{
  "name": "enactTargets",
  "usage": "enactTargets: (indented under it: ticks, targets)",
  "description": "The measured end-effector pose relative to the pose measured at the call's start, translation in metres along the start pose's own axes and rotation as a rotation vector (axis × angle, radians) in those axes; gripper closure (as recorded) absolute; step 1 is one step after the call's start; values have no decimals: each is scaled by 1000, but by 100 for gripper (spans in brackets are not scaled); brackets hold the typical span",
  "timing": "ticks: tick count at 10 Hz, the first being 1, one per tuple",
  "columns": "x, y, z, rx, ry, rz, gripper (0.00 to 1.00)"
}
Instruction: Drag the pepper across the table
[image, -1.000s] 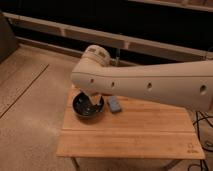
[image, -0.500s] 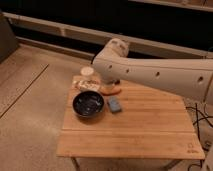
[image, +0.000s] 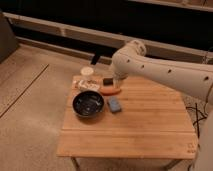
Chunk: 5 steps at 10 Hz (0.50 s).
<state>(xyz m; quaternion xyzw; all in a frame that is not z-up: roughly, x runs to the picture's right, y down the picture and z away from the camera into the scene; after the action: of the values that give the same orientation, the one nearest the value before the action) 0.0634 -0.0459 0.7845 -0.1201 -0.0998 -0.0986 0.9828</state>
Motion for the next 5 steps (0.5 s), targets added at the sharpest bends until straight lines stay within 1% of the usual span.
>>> enactTargets:
  ticks: [1, 2, 3, 5]
  targets:
    - [9, 7, 19, -34, -8, -2, 35]
    - [17, 15, 35, -70, -4, -10, 35]
    - [22, 18, 41, -87, 0, -14, 35]
    - [21, 18, 41, -87, -1, -12, 35]
